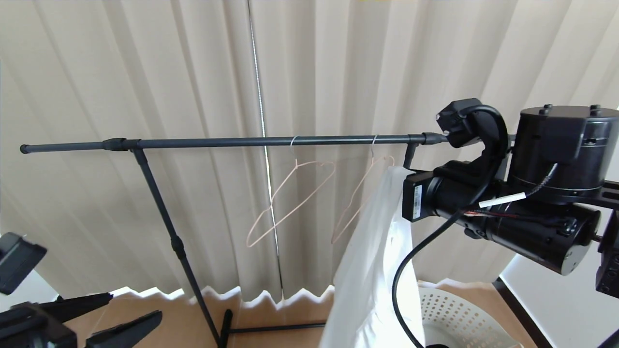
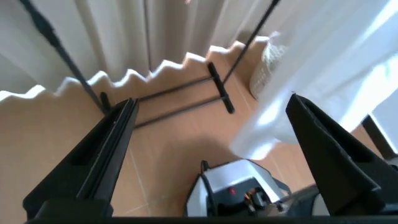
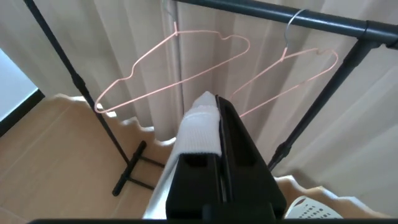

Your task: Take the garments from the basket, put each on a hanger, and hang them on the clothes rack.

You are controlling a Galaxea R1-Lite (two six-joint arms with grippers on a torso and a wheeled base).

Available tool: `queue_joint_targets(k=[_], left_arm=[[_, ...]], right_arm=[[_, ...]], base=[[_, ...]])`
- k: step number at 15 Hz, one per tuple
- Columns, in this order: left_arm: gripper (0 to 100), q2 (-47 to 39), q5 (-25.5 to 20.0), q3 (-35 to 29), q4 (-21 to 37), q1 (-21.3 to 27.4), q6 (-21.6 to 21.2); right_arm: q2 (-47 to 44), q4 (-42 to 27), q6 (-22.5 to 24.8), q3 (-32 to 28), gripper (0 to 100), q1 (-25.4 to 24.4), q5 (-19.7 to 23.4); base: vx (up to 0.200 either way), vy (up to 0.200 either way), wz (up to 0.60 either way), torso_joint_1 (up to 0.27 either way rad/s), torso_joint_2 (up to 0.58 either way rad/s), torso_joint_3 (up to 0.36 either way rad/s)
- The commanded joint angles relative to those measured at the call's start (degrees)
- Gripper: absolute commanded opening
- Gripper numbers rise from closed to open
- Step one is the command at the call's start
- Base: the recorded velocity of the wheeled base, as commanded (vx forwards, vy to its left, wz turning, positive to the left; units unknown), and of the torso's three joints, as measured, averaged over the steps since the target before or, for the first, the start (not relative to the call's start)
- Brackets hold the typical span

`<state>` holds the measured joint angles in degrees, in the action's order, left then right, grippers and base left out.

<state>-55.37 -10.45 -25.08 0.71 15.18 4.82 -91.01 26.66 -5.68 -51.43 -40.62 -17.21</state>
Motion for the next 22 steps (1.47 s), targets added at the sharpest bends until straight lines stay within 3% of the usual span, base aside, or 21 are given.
queue_joint_targets(k=[1, 3, 5, 7, 8, 10, 14, 17, 22], left_arm=[[100, -14.6, 6.6, -9.1, -0.2, 13.6, 6.8], [100, -19.3, 7.7, -11.0, -0.4, 17.5, 9.9], [100, -27.5, 8.8, -13.3, -5.4, 21.6, 14.3], [100, -33.2, 11.1, -17.2, -7.9, 23.4, 14.9], [100, -35.9, 11.3, -20.6, -7.8, 25.2, 17.2], [100, -39.7, 11.5, -27.1, -6.9, 28.0, 21.8], [100, -46.5, 17.8, -32.8, -5.7, 31.9, 22.4], [100, -48.3, 18.0, -34.9, -5.7, 33.9, 23.7], [100, -53.9, 24.7, -39.9, -5.7, 34.0, 26.2]], right_arm=[[-2.3, 0.1, -0.6, -0.3, 0, -0.9, -0.1], [-2.6, 0.1, -0.7, -0.3, 0, -1.5, 0.0], [-4.2, 2.1, -1.4, -0.3, 0, -2.2, -0.3], [-6.1, 5.0, -2.1, -0.8, 0, -3.7, -4.2], [-7.9, 5.2, -2.1, -2.1, 0, -3.7, -7.8], [-9.8, 5.9, -2.1, -2.8, 0, -3.7, -10.8], [-9.3, 7.6, -1.9, -2.4, 0, -3.8, -11.4], [-9.4, 7.7, -1.9, -2.2, 0, -3.8, -11.5], [-8.7, 7.9, -1.9, -1.7, 0, -4.9, -12.6]], base=[[0.000, 0.000, 0.00, 0.000, 0.00, 0.000], [0.000, 0.000, 0.00, 0.000, 0.00, 0.000], [0.000, 0.000, 0.00, 0.000, 0.00, 0.000], [0.000, 0.000, 0.00, 0.000, 0.00, 0.000], [0.000, 0.000, 0.00, 0.000, 0.00, 0.000], [0.000, 0.000, 0.00, 0.000, 0.00, 0.000], [0.000, 0.000, 0.00, 0.000, 0.00, 0.000], [0.000, 0.000, 0.00, 0.000, 0.00, 0.000], [0.000, 0.000, 0.00, 0.000, 0.00, 0.000]])
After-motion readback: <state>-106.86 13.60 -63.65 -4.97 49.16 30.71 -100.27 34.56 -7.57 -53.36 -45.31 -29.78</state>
